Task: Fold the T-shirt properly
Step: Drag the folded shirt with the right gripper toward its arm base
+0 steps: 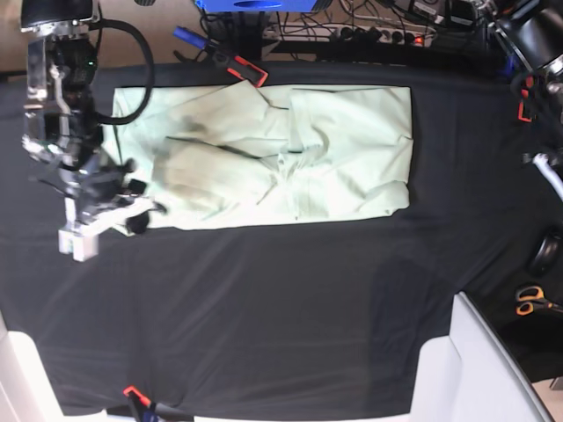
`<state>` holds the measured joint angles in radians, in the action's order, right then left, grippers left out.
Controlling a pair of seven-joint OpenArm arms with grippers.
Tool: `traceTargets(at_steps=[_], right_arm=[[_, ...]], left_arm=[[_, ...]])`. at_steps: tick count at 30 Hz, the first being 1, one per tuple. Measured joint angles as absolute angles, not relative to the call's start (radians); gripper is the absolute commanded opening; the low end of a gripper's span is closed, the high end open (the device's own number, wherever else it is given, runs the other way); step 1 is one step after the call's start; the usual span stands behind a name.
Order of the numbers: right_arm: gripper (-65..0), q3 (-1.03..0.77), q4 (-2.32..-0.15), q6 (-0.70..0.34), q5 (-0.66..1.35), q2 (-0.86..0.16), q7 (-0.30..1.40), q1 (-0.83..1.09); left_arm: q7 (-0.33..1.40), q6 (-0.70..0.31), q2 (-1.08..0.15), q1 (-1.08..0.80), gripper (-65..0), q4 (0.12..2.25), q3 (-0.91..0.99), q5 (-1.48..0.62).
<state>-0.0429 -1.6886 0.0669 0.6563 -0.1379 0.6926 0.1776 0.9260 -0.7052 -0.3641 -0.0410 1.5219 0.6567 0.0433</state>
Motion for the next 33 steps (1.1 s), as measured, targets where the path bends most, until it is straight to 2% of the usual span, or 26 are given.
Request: traceTargets(at_steps=[7,11,13,20,24,30,33], right_arm=[[-31.5,-0.369,-1.445,-0.250,0.641,-0.080,0.738,0.203],[-16.8,-0.435,-1.362,-0.407,0.636,-0.083,0.744,0.205],[-11.3,-0.440,-1.349,-0.444,0.636,-0.088,0.740,0.206],[-9.3,-0.445,-1.293,-0.464,0.648,-0.135,0.735,0.217],[-9.4,-0.445,-1.222,-0.534,0.673,-0.152,0.700,0.217],[-8.9,-0.439,-1.226,-0.579,0.671,-0.088,0.731,0.205],[-8.9,-0.355,-1.227,-0.576,0.675,-0.101,0.734,0.198]], left_arm=[[0.933,-0.706,-0.356,-0.125,-65.0,1.528,0.791,0.031],[0.860,-0.705,-0.348,-0.175,-65.0,1.567,0.840,0.030],[0.813,-0.705,-0.340,-0.192,-65.0,1.571,0.843,0.036],[0.810,-0.707,-0.327,-0.202,-65.0,1.579,0.838,0.040],[0.810,-0.707,-0.327,-0.202,-65.0,1.579,0.838,0.044],[0.809,-0.707,-0.326,-0.200,-65.0,1.578,0.835,0.036],[0.808,-0.707,-0.315,-0.197,-65.0,1.577,0.835,0.045]])
